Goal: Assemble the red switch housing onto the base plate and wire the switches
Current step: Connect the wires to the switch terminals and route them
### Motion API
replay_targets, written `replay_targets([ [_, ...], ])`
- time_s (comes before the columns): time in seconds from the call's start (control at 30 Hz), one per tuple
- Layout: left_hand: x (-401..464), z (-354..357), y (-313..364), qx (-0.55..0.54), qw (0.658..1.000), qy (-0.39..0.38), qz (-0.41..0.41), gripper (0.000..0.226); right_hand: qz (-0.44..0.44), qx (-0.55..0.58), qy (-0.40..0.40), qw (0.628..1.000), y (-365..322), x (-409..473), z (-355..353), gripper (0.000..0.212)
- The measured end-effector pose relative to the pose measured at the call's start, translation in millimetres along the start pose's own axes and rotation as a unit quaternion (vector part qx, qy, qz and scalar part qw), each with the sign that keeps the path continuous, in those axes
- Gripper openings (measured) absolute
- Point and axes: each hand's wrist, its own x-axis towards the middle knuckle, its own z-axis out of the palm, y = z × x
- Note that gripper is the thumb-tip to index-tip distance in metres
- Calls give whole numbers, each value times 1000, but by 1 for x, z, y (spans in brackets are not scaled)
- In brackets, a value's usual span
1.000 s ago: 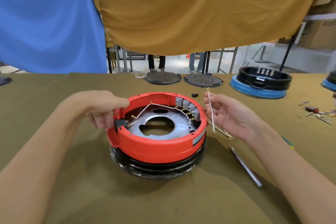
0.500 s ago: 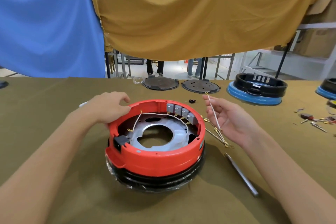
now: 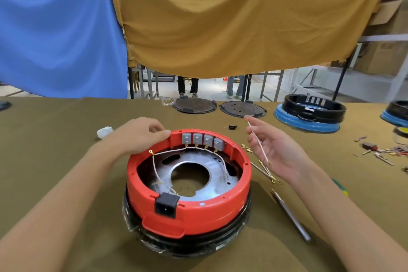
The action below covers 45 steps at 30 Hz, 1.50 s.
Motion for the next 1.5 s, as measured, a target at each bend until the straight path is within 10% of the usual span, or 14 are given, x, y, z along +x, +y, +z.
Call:
replay_targets([
  [0.33,-17,-22,4,-91,975,-202,-13,32,-7,20,-18,1000,-2,-1,1,38],
  [0.5,-8,-2,13,-114,992,-42,27,30,-19,-4,-19,1000,-2,-1,1,44],
  [1.17,-11,20,39,-89,970,79,212,20,-162,-159,-59,972,0,-20,24,29],
  [1.5,-28,33,71,-311,911,-52,265,16,-204,-202,-79,955,6,-26,37,20],
])
